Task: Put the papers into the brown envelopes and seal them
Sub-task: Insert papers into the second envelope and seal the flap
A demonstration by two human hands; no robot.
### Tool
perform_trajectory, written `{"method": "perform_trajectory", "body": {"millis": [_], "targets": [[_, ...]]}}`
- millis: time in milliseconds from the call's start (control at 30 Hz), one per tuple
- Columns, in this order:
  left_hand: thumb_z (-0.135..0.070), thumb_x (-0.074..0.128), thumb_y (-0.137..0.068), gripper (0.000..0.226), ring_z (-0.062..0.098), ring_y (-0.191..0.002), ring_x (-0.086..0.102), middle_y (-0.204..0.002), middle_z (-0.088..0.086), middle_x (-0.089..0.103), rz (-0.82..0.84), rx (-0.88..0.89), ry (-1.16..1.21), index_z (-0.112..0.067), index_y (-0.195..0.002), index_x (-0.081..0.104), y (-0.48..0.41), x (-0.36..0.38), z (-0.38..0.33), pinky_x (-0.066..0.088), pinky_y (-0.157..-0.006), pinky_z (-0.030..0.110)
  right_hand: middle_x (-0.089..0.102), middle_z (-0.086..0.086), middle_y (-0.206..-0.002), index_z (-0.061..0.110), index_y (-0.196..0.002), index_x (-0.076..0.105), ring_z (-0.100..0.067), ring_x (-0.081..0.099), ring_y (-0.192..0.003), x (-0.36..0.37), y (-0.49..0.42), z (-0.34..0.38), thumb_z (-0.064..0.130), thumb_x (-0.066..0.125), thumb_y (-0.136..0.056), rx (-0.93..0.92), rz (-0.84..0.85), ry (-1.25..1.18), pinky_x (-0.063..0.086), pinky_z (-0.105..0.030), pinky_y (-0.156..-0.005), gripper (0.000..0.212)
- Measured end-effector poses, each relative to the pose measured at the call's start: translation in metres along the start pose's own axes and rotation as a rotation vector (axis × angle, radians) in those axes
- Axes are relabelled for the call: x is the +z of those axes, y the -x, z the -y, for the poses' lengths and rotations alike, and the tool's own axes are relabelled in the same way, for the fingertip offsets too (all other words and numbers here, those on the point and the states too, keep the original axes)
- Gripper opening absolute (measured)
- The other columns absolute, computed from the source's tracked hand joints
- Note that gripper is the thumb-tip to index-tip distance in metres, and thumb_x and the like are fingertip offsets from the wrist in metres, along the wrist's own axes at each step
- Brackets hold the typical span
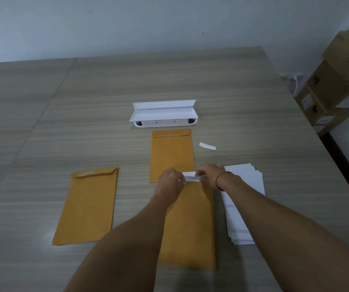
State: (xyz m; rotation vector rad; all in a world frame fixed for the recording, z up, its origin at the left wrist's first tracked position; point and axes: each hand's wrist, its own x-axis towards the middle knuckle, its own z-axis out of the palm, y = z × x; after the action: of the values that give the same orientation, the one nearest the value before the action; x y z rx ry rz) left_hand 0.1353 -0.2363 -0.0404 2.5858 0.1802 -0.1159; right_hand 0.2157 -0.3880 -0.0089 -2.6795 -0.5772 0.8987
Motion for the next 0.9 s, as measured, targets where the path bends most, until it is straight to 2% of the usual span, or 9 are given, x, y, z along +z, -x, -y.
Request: {"method": "perform_trajectory", "body": {"millis": [100,233,367,567,733,900], "targets": [[-0.018,0.061,-0.09,0.016,0.023,-0.11,0.051,-0.115,0.005,0.059,-0.014,0.002,-0.026,-0.007,-0.098,0.069,0.0,-0.001,0.001,0.037,-0.091,0.029,0.063,-0.004,-0.122,0.02,-0.12,0.064,-0.027,0.054,-0.117,0.004,0.001,-0.003,0.016,0.048,-0.099,0.017,-0.005,-0.065,0.039,-0.042,-0.106,0.027],[-0.019,0.057,-0.091,0.013,0.021,-0.107,0.054,-0.107,0.002,0.063,0.008,0.014,-0.05,-0.011,-0.097,0.065,-0.003,-0.008,-0.001,0.036,-0.091,0.031,0.062,-0.002,-0.129,0.022,-0.119,0.061,-0.025,0.054,-0.121,0.009,-0.001,-0.006,0.014,0.048,-0.099,0.034,-0.061,-0.163,0.042,-0.039,-0.105,0.026],[-0.019,0.055,-0.092,0.012,0.02,-0.107,0.054,-0.106,0.001,0.061,-0.004,0.031,-0.057,-0.011,-0.098,0.062,-0.004,-0.01,-0.001,0.035,-0.091,0.032,0.063,-0.003,-0.126,0.024,-0.12,0.063,-0.025,0.056,-0.116,0.005,-0.001,-0.002,0.017,0.047,-0.1,0.011,-0.063,-0.087,0.043,-0.035,-0.1,0.027],[-0.023,0.051,-0.094,0.015,0.019,-0.113,0.051,-0.112,-0.001,0.062,0.031,0.001,-0.075,-0.016,-0.103,0.061,-0.004,-0.008,-0.001,0.03,-0.096,0.032,0.064,-0.003,-0.125,0.024,-0.125,0.06,-0.025,0.06,-0.112,0.009,-0.007,-0.002,0.003,0.045,-0.097,0.005,-0.069,-0.062,0.049,-0.035,-0.097,0.039],[-0.023,0.049,-0.095,0.014,0.02,-0.106,0.053,-0.109,-0.002,0.062,0.038,0.007,-0.084,-0.015,-0.101,0.059,-0.003,-0.008,-0.001,0.03,-0.09,0.031,0.063,-0.006,-0.124,0.02,-0.122,0.066,-0.025,0.06,-0.111,0.009,-0.005,0.001,0.017,0.049,-0.097,-0.042,-0.062,-0.026,0.049,-0.035,-0.097,0.03],[-0.024,0.048,-0.096,0.013,0.018,-0.107,0.053,-0.108,-0.003,0.064,0.037,0.01,-0.096,-0.018,-0.101,0.058,-0.004,-0.01,-0.003,0.026,-0.088,0.032,0.051,-0.004,-0.133,0.026,-0.131,0.057,-0.025,0.046,-0.124,0.011,-0.005,0.0,0.04,0.066,-0.085,-0.065,-0.021,0.034,0.043,-0.039,-0.103,0.049]]}}
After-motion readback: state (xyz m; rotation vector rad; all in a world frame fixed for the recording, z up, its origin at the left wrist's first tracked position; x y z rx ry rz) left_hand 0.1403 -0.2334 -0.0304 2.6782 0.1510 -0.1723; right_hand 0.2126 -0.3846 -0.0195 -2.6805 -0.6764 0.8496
